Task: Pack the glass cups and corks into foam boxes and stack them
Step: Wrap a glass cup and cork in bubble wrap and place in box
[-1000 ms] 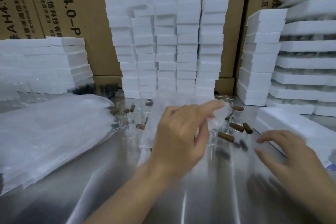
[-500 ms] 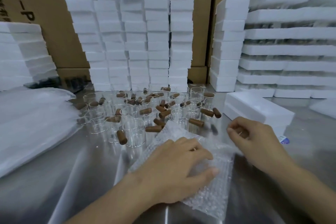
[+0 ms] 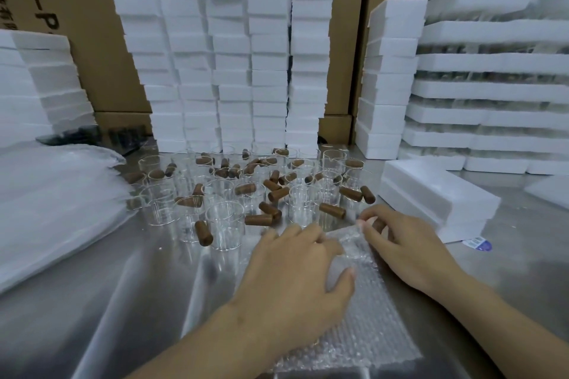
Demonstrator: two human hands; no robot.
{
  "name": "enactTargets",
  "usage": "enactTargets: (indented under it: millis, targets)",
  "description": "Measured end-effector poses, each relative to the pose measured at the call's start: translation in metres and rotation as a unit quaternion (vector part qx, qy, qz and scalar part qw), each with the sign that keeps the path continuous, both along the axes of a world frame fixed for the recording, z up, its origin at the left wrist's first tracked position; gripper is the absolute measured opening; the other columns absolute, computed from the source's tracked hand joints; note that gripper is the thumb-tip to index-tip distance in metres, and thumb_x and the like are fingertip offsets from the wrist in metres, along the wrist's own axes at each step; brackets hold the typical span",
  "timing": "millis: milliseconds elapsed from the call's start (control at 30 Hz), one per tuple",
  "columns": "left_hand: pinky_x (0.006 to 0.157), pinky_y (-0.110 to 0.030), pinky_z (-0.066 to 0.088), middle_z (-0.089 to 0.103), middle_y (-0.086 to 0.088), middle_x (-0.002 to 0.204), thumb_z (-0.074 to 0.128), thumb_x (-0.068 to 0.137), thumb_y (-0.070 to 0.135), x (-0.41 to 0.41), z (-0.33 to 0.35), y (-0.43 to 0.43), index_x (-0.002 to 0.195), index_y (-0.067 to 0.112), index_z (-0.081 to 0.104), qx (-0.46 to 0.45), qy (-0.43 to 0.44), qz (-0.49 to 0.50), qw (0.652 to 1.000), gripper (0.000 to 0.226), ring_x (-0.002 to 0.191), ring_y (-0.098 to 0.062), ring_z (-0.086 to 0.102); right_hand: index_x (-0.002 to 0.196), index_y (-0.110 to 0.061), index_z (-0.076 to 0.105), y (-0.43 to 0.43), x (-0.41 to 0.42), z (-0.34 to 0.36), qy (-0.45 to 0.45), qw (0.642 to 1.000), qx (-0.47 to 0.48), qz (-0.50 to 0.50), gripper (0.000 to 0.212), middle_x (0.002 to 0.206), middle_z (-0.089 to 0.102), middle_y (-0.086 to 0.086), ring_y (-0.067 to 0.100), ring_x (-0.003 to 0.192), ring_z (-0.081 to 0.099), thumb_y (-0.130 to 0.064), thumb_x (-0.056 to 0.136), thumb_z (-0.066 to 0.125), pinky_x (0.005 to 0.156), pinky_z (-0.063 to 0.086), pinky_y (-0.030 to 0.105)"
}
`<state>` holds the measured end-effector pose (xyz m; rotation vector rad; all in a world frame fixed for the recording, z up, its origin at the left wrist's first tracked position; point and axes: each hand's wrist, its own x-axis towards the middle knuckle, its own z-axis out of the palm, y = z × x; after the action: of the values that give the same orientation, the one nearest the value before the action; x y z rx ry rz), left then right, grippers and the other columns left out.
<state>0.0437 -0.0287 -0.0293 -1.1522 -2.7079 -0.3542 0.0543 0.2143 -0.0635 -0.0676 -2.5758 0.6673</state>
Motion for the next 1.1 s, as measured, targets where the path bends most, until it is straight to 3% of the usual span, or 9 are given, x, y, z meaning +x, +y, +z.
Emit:
enactTargets:
  millis: [133,233,300,400,533,700,833,1000,1100]
  targets:
    - [0.113,-0.044,0.038,0.057,0.021,0.139,0.038,0.104,0.063,-0.002,-0.002,-0.001,0.141,0.039,0.06,-0.005,-0.058,-0.042,0.997,0.049,0.128,-0.007,0.048,0.108,-0.049,0.056,-0.011,-0.018,0.002,-0.017,0.998,0.057,-0.008,0.066,0.073,0.061,-0.016,0.0,0.069,0.058,-0.098,0.082,0.021,0.058,0.038,0.026]
    - [0.113,-0.042,0.037,0.054,0.022,0.14,0.043,0.105,0.059,-0.003,-0.005,-0.001,0.142,0.039,0.058,-0.026,-0.063,-0.082,0.994,0.044,0.127,-0.005,0.043,0.112,-0.052,0.053,-0.011,-0.029,0.004,-0.028,0.998,0.055,-0.013,0.065,0.074,0.062,-0.025,0.0,0.064,0.056,-0.1,0.081,0.021,0.056,0.035,0.026]
    - [0.113,-0.04,0.035,0.055,0.022,0.139,0.043,0.105,0.059,-0.003,-0.005,0.0,0.141,0.039,0.057,-0.029,-0.042,-0.105,0.993,0.044,0.126,-0.004,0.043,0.116,-0.053,0.055,-0.011,-0.031,0.004,-0.023,0.998,0.055,0.005,0.058,0.083,0.062,-0.034,-0.002,0.07,0.06,-0.095,0.085,0.028,0.055,0.037,0.025]
    - [0.106,-0.039,0.036,0.063,0.022,0.126,0.036,0.106,0.061,-0.001,-0.003,0.003,0.131,0.039,0.064,-0.013,-0.022,-0.128,0.991,0.043,0.112,-0.001,0.048,0.109,-0.048,0.063,-0.009,-0.032,0.002,-0.004,0.998,0.052,0.023,0.041,0.083,0.066,-0.027,-0.003,0.075,0.063,-0.08,0.095,0.042,0.058,0.046,0.024]
    - [0.101,-0.034,0.041,0.068,0.019,0.112,0.038,0.106,0.061,0.001,-0.002,0.005,0.122,0.038,0.068,0.032,-0.041,-0.142,0.989,0.041,0.104,0.001,0.054,0.096,-0.033,0.071,-0.007,-0.033,0.004,-0.002,0.998,-0.065,0.025,0.023,0.076,0.071,-0.011,0.008,0.063,0.062,-0.054,0.1,0.062,0.065,0.053,0.036]
    - [0.095,-0.031,0.049,0.069,0.02,0.104,0.039,0.105,0.062,-0.008,-0.003,0.0,0.118,0.037,0.072,0.08,-0.056,-0.126,0.987,0.043,0.1,0.003,0.059,0.079,-0.02,0.071,-0.006,-0.016,0.023,0.072,0.979,-0.188,0.026,0.027,0.07,0.071,0.0,0.012,0.052,0.062,-0.033,0.103,0.066,0.054,0.043,0.013]
    - [0.087,-0.034,0.055,0.069,0.02,0.093,0.04,0.102,0.064,-0.018,-0.007,-0.003,0.106,0.035,0.073,0.153,-0.07,-0.077,0.983,0.044,0.091,0.0,0.064,0.079,-0.023,0.075,-0.014,-0.004,0.042,0.14,0.957,-0.252,0.015,0.027,0.069,0.072,0.001,0.011,0.054,0.062,-0.028,0.104,0.065,0.054,0.043,0.012]
    - [0.074,-0.025,0.054,0.078,0.02,0.095,0.057,0.107,0.047,-0.02,-0.002,-0.001,0.105,0.038,0.08,0.344,-0.239,-0.066,0.906,0.024,0.091,-0.002,0.071,0.09,-0.019,0.078,-0.05,0.009,0.052,0.208,0.891,-0.396,0.076,0.018,0.082,0.08,0.008,0.021,0.074,0.078,-0.016,0.103,0.067,0.059,0.059,0.022]
    - [0.078,-0.024,0.051,0.079,0.025,0.099,0.055,0.11,0.042,-0.016,0.004,0.0,0.106,0.053,0.076,0.412,-0.24,-0.065,0.876,0.024,0.099,0.006,0.072,0.09,-0.023,0.079,-0.07,0.014,0.048,0.208,0.887,-0.398,0.112,0.02,0.086,0.081,0.008,0.023,0.081,0.08,-0.008,0.1,0.069,0.065,0.062,0.024]
